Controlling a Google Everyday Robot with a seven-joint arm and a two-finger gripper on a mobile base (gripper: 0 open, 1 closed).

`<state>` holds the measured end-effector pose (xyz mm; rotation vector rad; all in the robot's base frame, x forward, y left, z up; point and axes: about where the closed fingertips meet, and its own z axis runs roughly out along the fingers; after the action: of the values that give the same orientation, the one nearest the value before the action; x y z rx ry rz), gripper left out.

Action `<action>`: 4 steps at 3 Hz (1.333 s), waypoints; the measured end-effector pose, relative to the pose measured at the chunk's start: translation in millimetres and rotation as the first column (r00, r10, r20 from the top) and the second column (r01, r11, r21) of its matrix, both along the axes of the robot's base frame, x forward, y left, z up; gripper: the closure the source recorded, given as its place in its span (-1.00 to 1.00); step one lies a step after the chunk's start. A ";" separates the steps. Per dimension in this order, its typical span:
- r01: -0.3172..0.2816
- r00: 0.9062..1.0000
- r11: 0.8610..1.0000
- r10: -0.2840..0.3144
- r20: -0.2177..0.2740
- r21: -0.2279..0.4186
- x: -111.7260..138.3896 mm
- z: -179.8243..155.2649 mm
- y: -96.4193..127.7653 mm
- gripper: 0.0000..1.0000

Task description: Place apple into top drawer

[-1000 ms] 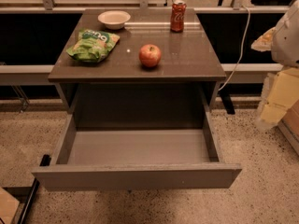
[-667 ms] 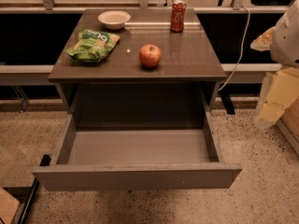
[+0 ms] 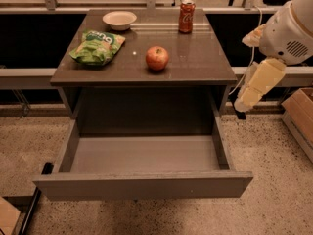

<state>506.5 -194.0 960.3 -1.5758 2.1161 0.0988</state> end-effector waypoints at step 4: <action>0.174 0.985 0.954 -0.163 -0.065 0.244 85.3 -51.5 67.2 -1.00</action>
Offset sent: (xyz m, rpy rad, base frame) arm 0.0310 0.0303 -0.0320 0.1738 0.0458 -0.1125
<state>591.7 -126.7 908.8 -1.2542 2.1660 0.3314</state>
